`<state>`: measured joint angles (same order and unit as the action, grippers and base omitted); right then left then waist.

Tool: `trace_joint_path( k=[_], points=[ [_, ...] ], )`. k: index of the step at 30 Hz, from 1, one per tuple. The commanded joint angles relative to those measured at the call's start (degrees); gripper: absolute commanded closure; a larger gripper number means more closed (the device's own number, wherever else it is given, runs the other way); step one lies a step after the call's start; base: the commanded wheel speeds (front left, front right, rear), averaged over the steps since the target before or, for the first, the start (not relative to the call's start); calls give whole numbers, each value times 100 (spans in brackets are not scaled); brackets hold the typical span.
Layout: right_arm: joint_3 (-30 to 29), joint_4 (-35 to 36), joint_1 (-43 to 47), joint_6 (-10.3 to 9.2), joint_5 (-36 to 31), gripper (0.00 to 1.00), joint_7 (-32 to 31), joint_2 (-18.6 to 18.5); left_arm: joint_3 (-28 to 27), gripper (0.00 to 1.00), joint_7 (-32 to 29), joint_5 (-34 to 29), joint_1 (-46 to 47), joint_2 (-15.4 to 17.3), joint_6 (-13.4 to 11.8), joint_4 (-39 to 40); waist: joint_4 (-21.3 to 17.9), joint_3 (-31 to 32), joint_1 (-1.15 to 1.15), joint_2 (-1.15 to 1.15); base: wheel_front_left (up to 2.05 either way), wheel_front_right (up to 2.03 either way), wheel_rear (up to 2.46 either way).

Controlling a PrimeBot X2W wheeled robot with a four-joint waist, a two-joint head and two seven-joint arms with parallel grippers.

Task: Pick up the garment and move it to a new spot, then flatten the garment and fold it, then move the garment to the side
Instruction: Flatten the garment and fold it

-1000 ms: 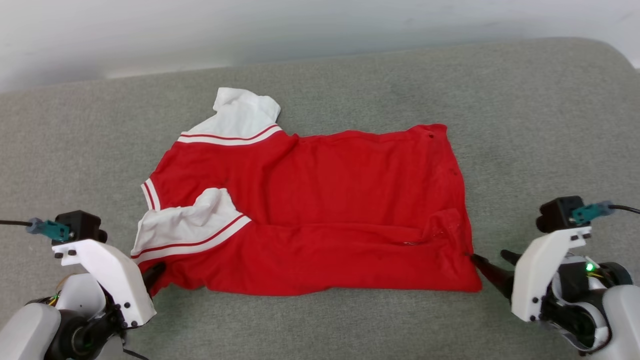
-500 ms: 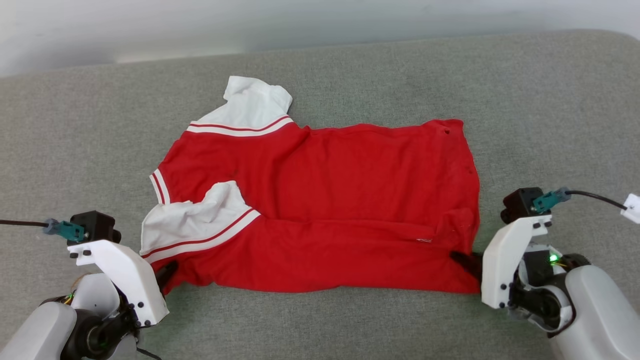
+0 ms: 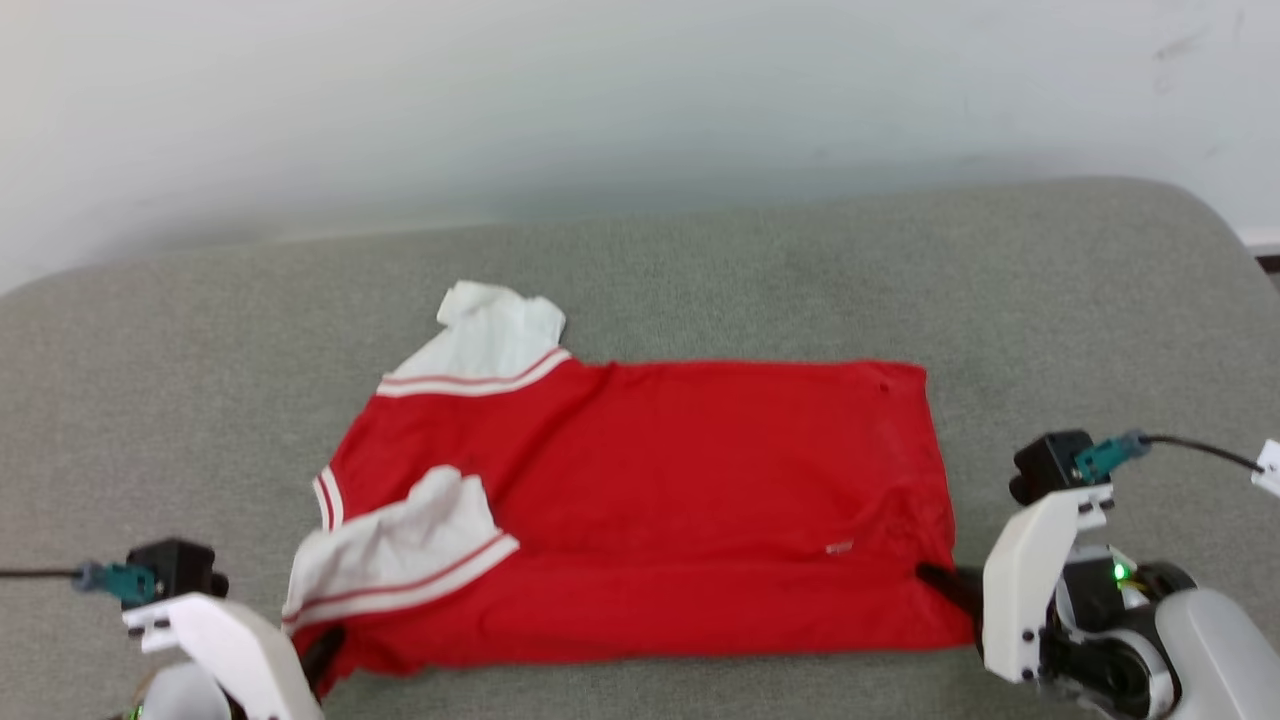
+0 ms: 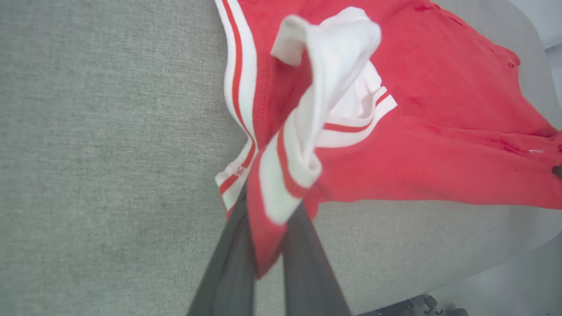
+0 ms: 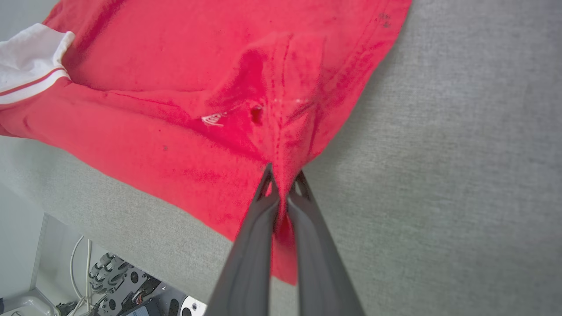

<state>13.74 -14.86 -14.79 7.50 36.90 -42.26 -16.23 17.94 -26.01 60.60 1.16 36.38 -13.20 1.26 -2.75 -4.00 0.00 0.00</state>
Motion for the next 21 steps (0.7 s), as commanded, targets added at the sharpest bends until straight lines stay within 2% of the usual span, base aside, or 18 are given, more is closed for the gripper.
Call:
trace_joint_path(
  k=[1,6,9,10,11,12,13,17,18,21],
  points=[
    [-35,73,153,-1,41,100,-70,-40,-30,100,8,14,-180,40,-56,58,10,182,0,0,0,0,0],
    [-218,403,608,-2,-56,100,-317,-108,-12,100,-31,144,-759,-8,-254,315,-6,284,0,0,0,0,0],
    [-284,424,817,-2,-232,100,-375,-66,64,100,-13,267,-931,-160,-226,295,-24,267,0,0,0,0,0],
    [-295,428,862,-1,-281,92,-341,-26,70,100,56,263,-947,-216,-207,252,-33,245,0,0,0,0,0],
    [-314,411,900,-2,-351,62,-287,-6,63,100,142,236,-935,-265,-190,186,-41,221,0,0,0,0,0],
    [-312,415,914,-2,-434,0,-209,-11,106,65,140,248,-925,-316,-151,112,-44,201,0,0,0,0,0],
    [-332,402,944,-2,-456,0,-125,32,145,0,160,192,-896,-327,-122,61,-47,180,0,0,0,0,0],
    [-362,540,981,-1,-616,0,470,85,69,0,451,61,-680,-377,-36,-76,-58,141,0,0,0,0,0],
    [-365,619,969,-2,-771,0,689,10,49,0,526,0,-630,-350,-33,-87,-58,143,0,0,0,0,0],
    [-497,840,1005,-1,-1023,0,1368,109,-40,0,828,-266,-447,-290,-94,-19,-79,170,0,0,0,0,0]
  ],
)
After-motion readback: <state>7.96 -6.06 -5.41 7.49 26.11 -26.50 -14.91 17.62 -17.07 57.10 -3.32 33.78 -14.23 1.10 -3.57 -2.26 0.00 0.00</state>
